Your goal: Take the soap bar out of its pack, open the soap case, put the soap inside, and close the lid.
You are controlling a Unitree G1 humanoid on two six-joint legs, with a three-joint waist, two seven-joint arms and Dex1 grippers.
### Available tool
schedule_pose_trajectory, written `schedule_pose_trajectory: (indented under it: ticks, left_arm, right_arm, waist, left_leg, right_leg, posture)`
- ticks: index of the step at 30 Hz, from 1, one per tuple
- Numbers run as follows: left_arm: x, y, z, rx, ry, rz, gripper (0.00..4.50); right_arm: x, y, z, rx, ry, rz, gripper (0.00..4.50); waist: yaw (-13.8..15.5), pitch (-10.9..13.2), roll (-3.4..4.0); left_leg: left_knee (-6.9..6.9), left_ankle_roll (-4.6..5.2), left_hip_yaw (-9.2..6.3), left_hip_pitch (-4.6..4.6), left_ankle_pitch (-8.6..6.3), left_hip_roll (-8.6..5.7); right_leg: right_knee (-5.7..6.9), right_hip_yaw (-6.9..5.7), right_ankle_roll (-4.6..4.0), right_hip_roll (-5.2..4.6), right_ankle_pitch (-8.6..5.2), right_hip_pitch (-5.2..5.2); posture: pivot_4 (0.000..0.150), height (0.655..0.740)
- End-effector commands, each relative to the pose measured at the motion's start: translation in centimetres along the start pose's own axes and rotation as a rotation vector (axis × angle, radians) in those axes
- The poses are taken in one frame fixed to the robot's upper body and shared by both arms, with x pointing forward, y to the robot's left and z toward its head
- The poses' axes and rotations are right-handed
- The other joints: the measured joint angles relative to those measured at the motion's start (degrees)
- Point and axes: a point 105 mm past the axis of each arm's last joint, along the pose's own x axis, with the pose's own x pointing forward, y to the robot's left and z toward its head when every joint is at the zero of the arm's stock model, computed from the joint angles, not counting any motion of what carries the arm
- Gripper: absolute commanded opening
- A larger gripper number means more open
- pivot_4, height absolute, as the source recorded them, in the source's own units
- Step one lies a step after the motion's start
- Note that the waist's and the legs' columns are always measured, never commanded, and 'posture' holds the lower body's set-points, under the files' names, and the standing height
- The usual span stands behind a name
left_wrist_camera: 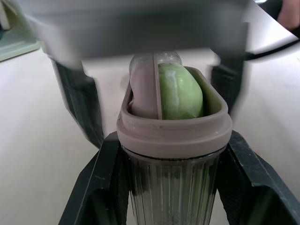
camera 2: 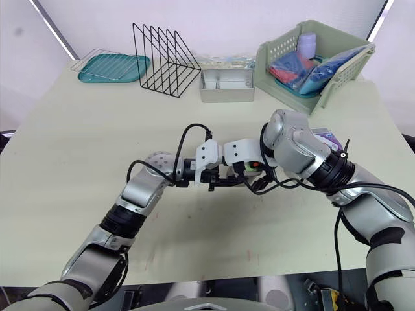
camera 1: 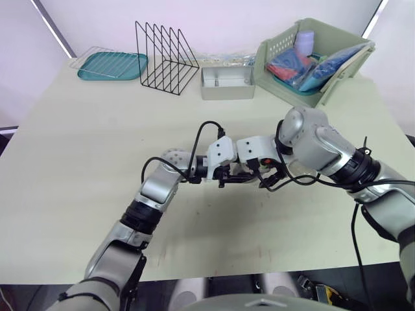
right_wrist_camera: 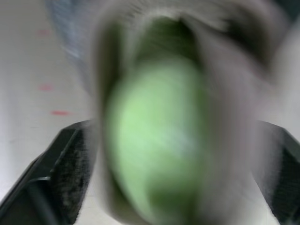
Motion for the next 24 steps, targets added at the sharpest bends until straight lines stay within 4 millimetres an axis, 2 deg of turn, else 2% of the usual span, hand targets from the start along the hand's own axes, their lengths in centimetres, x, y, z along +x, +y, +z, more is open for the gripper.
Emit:
schedule_pose_trajectory:
  ticks: [1,3,8,16,20,24]
  left_arm:
    - [-1.7,0.3,-1.0,0.036,0.012,0.018,1.90]
    - [-2.2,0.3,-1.4,0.041,0.012,0.018,1.90]
    - [-2.6,0.5,-1.4,0.040,-0.030,0.029,1.90]
    - [-2.3,0.0,-0.5,-0.042,-0.145,0.027,1.90]
    - [-2.0,-0.6,-0.2,-0.064,-0.173,0.023,1.90]
    - [-1.9,-1.0,-0.3,-0.077,-0.180,0.023,1.90]
  right_arm:
    - [-1.1,-0.1,0.6,-0.016,-0.143,-0.004,4.45]
    - [-1.4,0.1,1.0,-0.019,-0.242,-0.002,4.45]
    - [-1.5,0.7,0.1,-0.059,-0.353,-0.014,4.45]
    - [-1.9,0.3,-0.5,-0.068,-0.588,-0.186,4.45]
    - [-4.4,1.0,-1.7,0.004,-0.737,-0.285,4.45]
    - [-7.4,1.8,-4.5,0.138,-0.826,-0.412,4.45]
  waist:
    - [0.14,0.00,0.00]
    - [0.11,0.00,0.00]
    - [0.14,0.00,-0.01]
    - [0.22,0.01,-0.01]
    - [0.46,0.01,-0.02]
    - [0.78,0.02,-0.02]
  left_leg:
    - [-0.01,0.00,-0.02,0.00,0.00,0.00]
    - [-0.01,0.00,-0.01,0.00,0.00,0.00]
    - [0.00,0.02,-0.01,0.00,-0.01,0.00]
    - [0.01,0.03,0.00,0.00,-0.01,0.00]
    - [0.02,0.03,-0.03,-0.02,-0.01,0.00]
    - [0.04,0.07,-0.03,-0.03,-0.04,0.00]
  right_leg:
    - [-0.02,-0.02,0.00,0.00,0.00,0.00]
    - [-0.01,-0.01,0.00,-0.02,0.00,0.00]
    - [-0.01,-0.02,0.00,-0.01,0.00,0.02]
    - [0.01,0.00,0.00,-0.01,0.00,0.02]
    - [-0.02,-0.01,0.00,-0.05,0.00,0.07]
    - [-0.02,-0.02,0.00,-0.08,0.00,0.10]
  posture:
    - [0.150,0.7400]
    - [0.150,0.7400]
    - [0.150,0.7400]
    - [0.150,0.7400]
    - [0.150,0.7400]
    - [0.150,0.7400]
